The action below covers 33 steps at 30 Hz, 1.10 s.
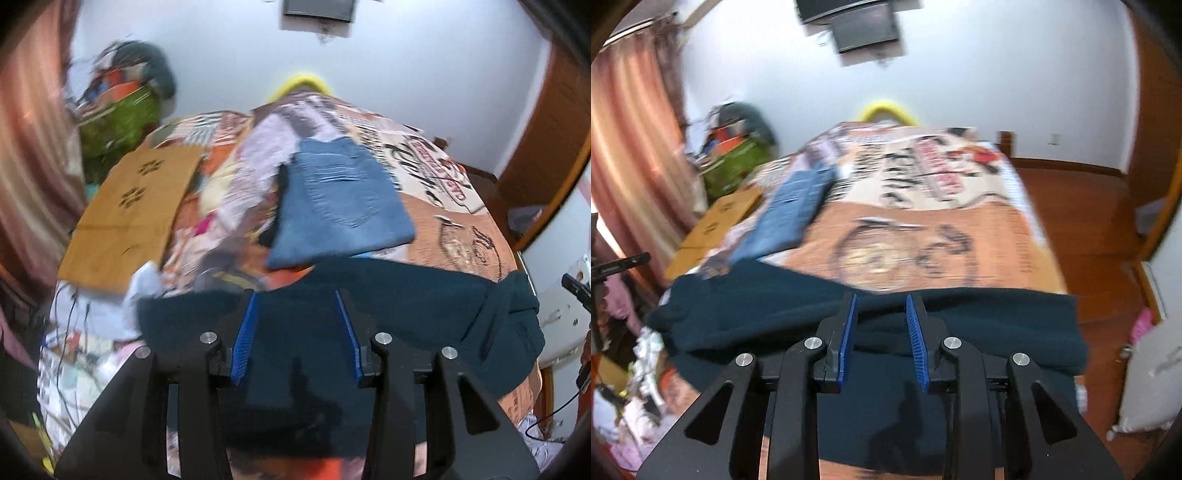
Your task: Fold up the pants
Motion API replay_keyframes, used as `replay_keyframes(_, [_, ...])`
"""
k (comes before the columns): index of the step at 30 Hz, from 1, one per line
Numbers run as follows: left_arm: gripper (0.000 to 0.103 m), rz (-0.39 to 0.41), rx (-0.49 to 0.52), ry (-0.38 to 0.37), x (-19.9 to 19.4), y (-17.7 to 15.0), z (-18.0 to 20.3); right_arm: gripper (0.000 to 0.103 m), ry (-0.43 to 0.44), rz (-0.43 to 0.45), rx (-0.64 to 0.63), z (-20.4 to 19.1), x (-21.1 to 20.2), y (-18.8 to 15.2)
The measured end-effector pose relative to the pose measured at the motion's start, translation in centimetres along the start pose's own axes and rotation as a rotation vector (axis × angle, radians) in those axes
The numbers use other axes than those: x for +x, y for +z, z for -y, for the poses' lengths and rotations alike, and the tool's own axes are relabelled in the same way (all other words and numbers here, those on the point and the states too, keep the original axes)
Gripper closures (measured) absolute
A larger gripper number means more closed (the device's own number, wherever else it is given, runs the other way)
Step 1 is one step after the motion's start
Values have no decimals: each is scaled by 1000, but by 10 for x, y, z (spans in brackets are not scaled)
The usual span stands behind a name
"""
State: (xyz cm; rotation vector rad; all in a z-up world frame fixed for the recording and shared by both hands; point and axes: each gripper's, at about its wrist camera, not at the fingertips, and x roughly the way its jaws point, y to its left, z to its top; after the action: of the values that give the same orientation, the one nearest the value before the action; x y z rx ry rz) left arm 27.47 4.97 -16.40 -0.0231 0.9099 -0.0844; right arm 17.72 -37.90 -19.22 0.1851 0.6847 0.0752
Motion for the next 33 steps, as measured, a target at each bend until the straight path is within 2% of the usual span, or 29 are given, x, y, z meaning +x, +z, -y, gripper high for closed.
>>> replay_keyframes(4, [59,-3,68,-50,30,24,58,78,-93,1,30,46,-6,2])
replay_keyframes(7, [52,-16,100,-93,54,37,96,77,-141,-26,57,77,-4,-1])
replay_keyframes(11, [51,-74,155,-145,97,43,144,63,-193,-74,97,116,13,-7])
replay_keyframes(15, [51,-133,188,-166,133,42,169,63,-231,-131,139,152,41,-12])
replay_keyframes(20, [51,-220,165,-177,172,37,178,60,-271,-219,146,187,87,-13])
replay_keyframes(26, [51,-258,163,-131,194,31,173,59,-277,-303,127,216,136,-12])
replay_keyframes(29, [51,-283,150,-129,205,26,170,54,-225,-350,117,227,154,-14])
replay_keyframes(31, [51,-285,154,-120,207,24,171,54,-191,-343,113,229,157,-15])
replay_keyframes(33, [51,-279,171,-107,205,23,174,59,-160,-344,128,231,155,-17])
